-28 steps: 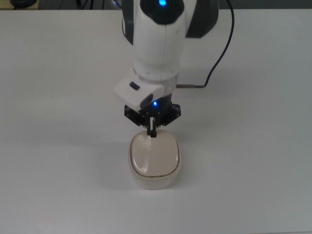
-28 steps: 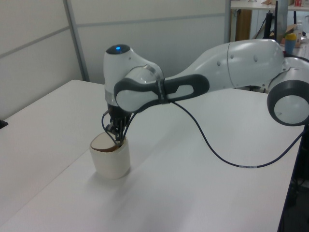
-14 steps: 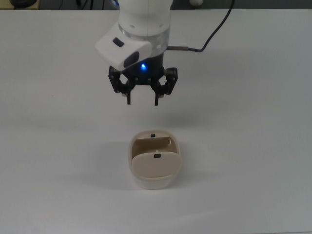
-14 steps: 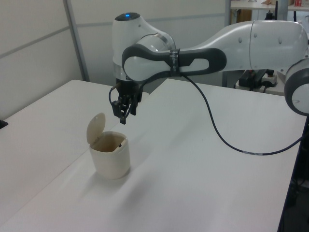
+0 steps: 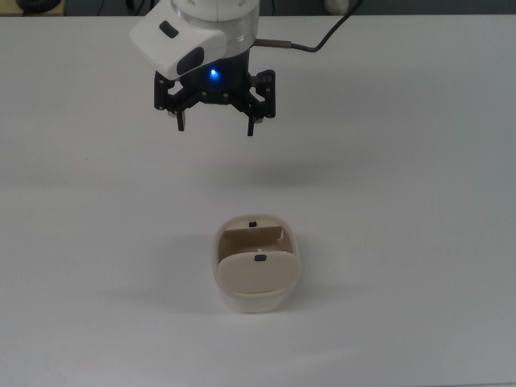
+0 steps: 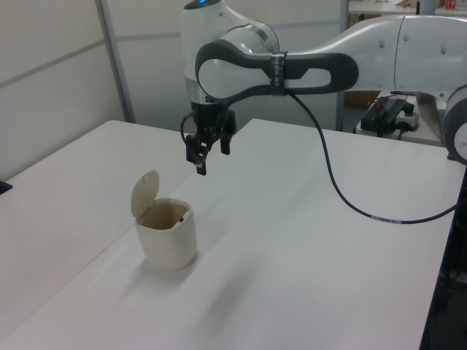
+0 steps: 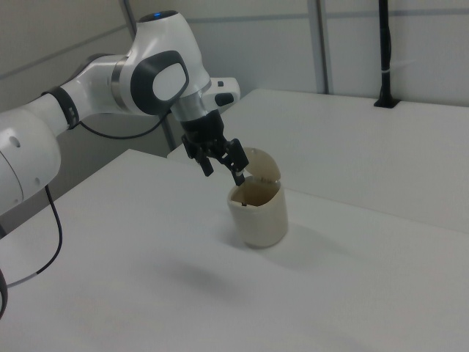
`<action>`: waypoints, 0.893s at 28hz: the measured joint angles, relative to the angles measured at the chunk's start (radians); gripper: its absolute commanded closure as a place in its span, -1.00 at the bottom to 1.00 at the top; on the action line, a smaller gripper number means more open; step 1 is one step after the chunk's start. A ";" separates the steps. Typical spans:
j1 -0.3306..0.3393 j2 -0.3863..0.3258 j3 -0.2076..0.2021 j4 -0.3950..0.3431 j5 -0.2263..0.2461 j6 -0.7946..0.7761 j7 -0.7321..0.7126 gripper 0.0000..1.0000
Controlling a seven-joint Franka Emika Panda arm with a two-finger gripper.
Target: Open the trash can
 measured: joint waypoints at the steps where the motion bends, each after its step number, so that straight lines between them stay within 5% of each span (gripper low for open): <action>1: 0.000 0.000 0.000 0.000 0.000 -0.007 -0.004 -1.00; 25: -0.006 -0.019 -0.021 -0.001 0.000 -0.072 -0.070 -1.00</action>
